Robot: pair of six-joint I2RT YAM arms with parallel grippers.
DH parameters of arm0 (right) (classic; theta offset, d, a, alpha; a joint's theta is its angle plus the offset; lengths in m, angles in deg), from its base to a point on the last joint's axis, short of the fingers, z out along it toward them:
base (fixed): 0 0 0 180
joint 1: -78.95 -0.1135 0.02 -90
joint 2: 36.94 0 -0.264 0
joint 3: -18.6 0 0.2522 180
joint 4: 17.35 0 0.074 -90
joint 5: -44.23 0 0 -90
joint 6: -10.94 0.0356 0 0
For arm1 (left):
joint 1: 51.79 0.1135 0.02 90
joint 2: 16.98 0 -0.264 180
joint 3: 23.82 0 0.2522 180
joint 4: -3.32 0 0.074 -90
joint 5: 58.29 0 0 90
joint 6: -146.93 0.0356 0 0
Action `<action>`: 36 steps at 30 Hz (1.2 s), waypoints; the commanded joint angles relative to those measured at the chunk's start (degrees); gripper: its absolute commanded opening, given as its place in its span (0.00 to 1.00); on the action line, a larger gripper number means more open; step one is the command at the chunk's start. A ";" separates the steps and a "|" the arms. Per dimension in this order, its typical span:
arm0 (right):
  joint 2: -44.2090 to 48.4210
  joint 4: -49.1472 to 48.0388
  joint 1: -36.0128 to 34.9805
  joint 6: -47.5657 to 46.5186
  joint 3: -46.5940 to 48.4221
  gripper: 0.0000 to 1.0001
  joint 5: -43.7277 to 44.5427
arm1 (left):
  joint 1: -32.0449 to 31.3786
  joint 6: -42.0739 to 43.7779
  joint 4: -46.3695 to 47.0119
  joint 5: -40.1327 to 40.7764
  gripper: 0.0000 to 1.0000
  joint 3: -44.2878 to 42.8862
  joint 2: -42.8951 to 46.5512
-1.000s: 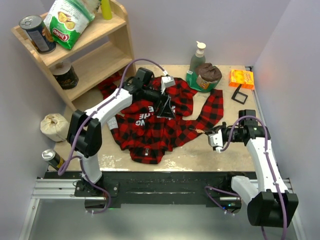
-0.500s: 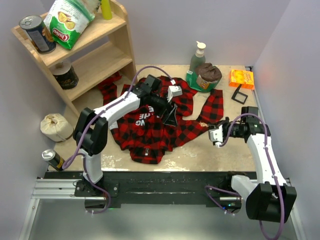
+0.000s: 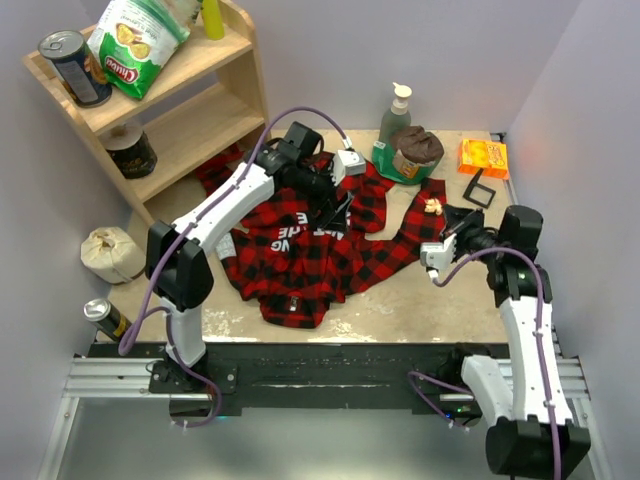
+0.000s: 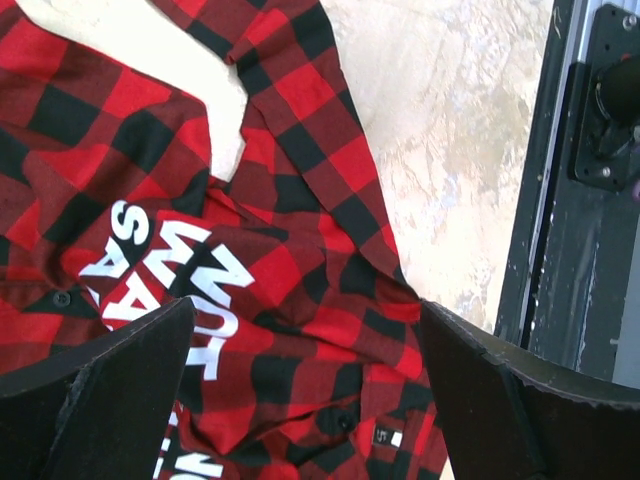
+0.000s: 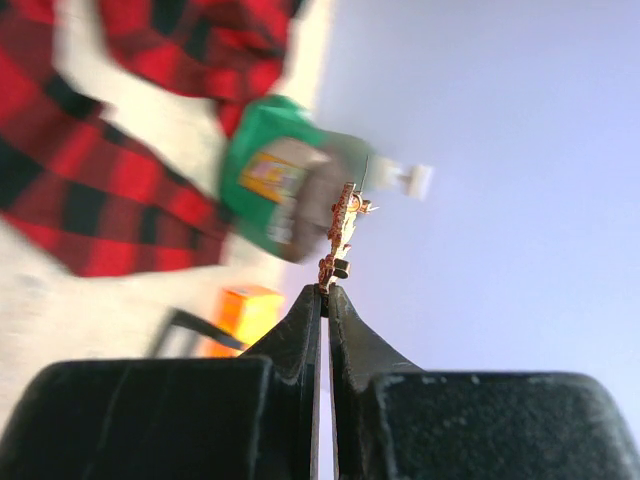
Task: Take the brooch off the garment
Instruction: Close the brooch.
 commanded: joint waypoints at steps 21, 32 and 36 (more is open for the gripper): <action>20.06 14.45 0.09 -19.91 -2.65 0.00 -15.04 | -0.12 -17.46 20.09 9.14 0.99 -10.87 -8.74; 21.89 13.68 0.09 -16.76 -4.48 0.00 -14.60 | -3.90 -18.96 20.28 8.43 1.00 -11.23 -9.53; 22.86 8.33 0.09 -9.56 -5.37 0.00 -14.77 | -5.04 -19.22 20.10 7.74 0.99 -10.35 -9.89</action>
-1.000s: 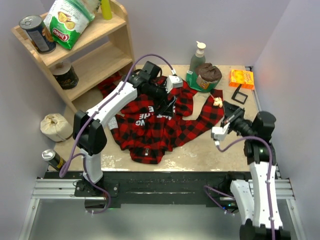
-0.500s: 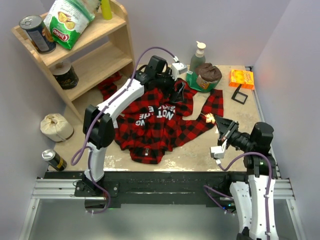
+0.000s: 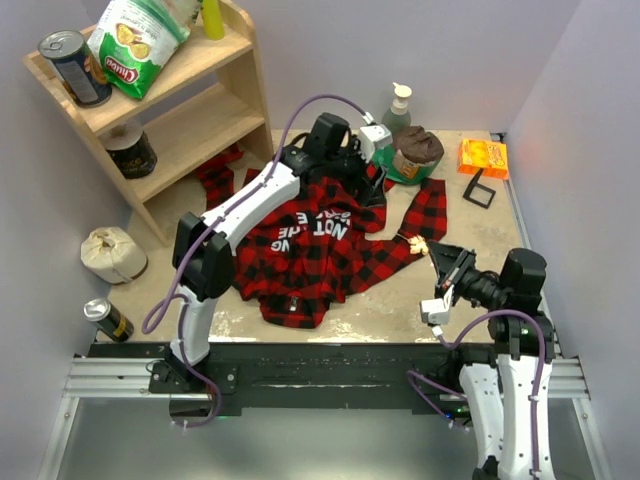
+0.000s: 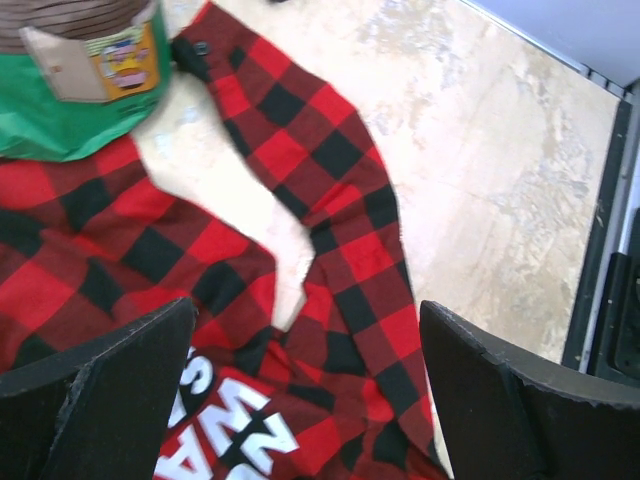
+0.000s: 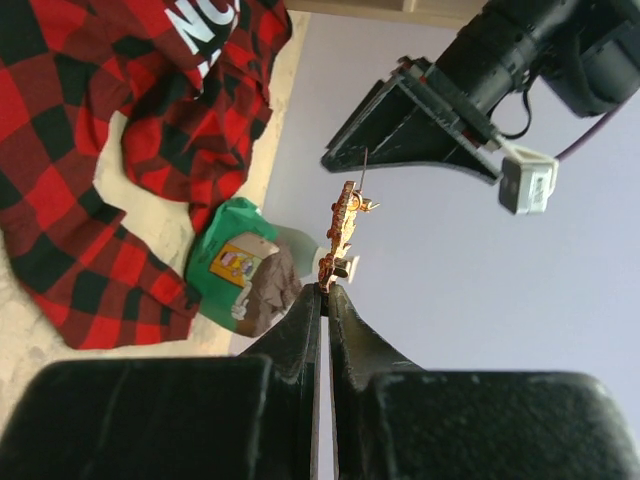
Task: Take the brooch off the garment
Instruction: Close the brooch.
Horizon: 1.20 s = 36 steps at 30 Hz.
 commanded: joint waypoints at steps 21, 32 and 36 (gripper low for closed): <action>-0.94 -12.95 0.14 -4.89 -5.61 0.00 5.39 | -8.84 -6.15 2.38 -8.30 0.99 0.87 3.07; -1.47 -7.94 0.14 -11.84 -7.37 0.00 5.92 | -9.46 -5.45 2.12 -5.58 0.99 -0.97 4.74; -2.00 -7.06 0.05 -12.28 -7.19 0.00 6.98 | -9.98 -5.63 2.38 -5.67 0.98 -1.23 4.83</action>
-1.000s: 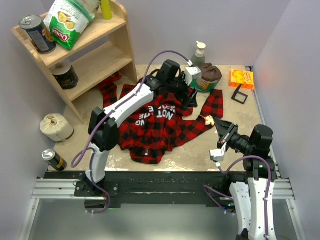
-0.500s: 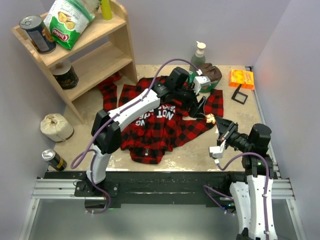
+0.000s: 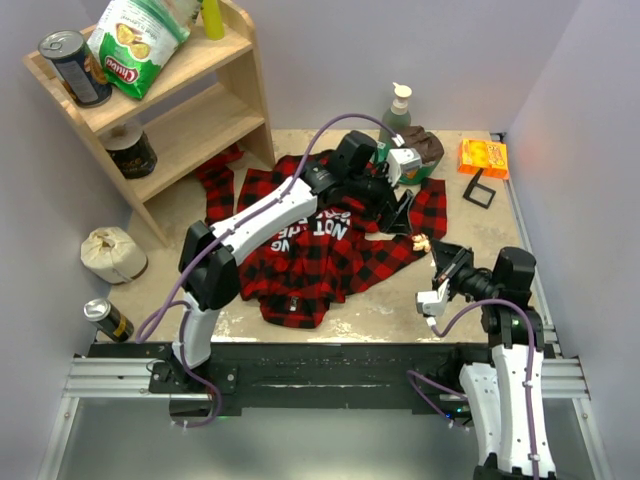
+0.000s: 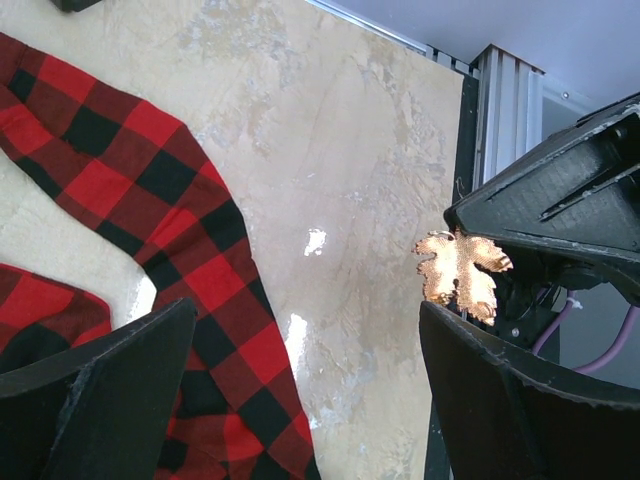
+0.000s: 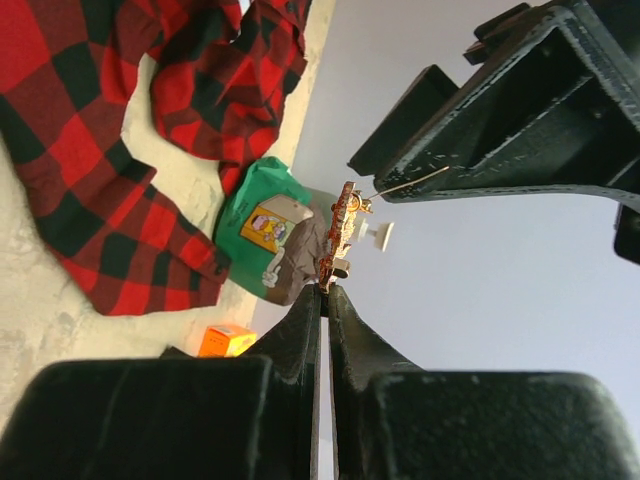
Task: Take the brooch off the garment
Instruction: Close the brooch.
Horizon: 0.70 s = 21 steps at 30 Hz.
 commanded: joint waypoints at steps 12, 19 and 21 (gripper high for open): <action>-1.15 0.70 -0.30 -14.12 -1.69 0.00 1.85 | -4.91 -0.93 2.16 4.01 0.98 -3.18 4.26; 4.64 -4.75 -0.30 -16.06 -6.70 0.00 0.10 | -2.73 0.13 1.11 7.97 0.99 -4.59 6.72; 5.79 -5.02 -0.30 -16.49 -7.32 0.00 -0.52 | -1.32 0.04 0.94 7.44 0.99 -3.98 7.86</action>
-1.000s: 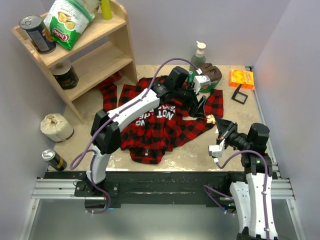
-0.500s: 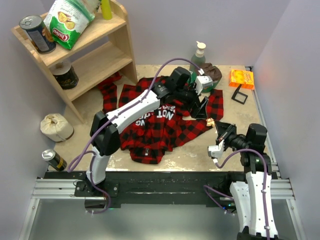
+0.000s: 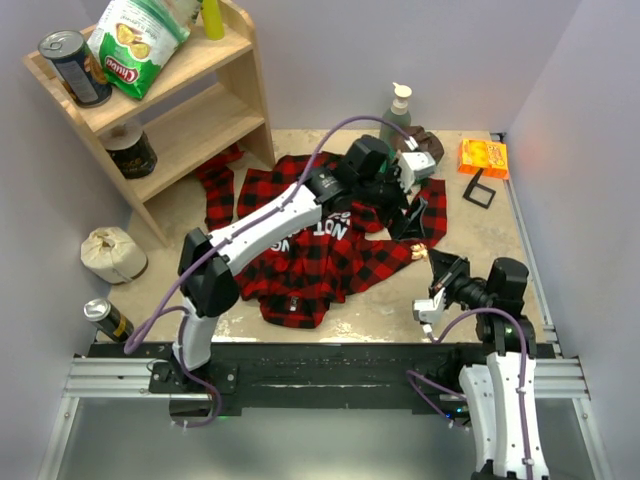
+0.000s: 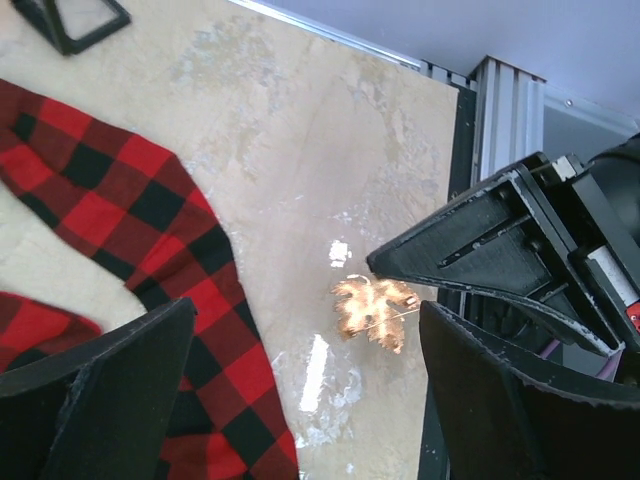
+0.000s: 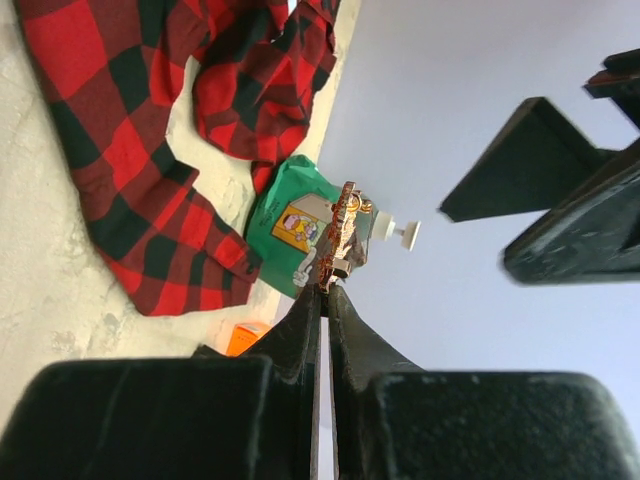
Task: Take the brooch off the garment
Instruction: Close the brooch.
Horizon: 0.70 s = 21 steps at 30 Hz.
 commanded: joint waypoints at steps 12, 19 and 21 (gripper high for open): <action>6.42 -10.78 -0.19 -18.53 -4.83 0.00 -3.93 | 7.45 1.51 0.14 -12.00 0.98 3.09 3.73; 8.01 -10.26 -0.11 -16.68 -3.16 0.00 -4.01 | 4.91 4.15 0.40 -13.95 0.96 3.62 2.40; 8.10 -10.08 -0.19 -16.59 -2.81 0.00 -3.84 | 4.90 3.89 1.72 -13.95 0.96 4.06 2.32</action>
